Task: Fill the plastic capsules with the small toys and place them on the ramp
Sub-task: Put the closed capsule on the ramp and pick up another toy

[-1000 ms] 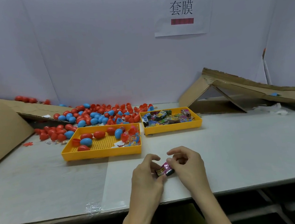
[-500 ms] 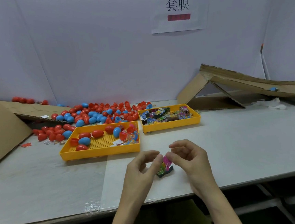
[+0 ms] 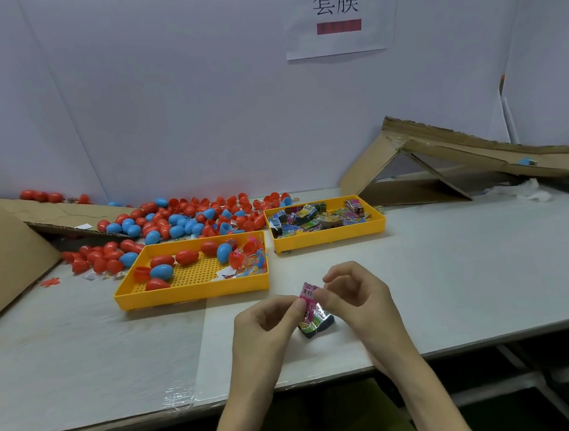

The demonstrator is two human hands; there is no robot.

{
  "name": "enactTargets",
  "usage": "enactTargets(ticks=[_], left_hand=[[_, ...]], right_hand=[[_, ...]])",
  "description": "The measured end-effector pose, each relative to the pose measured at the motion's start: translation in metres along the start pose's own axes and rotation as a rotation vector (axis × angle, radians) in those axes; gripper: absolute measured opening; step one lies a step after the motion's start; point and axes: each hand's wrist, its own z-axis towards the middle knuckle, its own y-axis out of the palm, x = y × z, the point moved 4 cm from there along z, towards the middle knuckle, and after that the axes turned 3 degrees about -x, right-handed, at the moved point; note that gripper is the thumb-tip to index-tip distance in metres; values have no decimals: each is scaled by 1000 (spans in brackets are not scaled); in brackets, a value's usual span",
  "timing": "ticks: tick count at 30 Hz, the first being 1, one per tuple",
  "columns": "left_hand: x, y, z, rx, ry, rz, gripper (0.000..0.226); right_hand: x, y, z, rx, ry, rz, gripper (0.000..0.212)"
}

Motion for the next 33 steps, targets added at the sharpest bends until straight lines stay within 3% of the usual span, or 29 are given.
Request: enactTargets(ticks=[3,9,12,19,24,33], left_hand=[[0,-1,0,7,13,-19,8],[0,-1,1,-6,4,-60,9],[0,-1,1,-20,3,-62,8],[-2,-4,2,-25,-11,-162,10],[-4,-2,1,-6,9,-42,7],[-5,-5,4,-14,-34,-127,5]], right_hand=[[2,6,0,-72,24,-108,33],[-1,5,-3,-91,13,4,3],[1,5,-3,-99,12,-19,16],[-1,5,-4,-106,8,21,22],[-1,0,-3,-66,-59,-47,26],[-5,0,-5,-112,-90,61,16]])
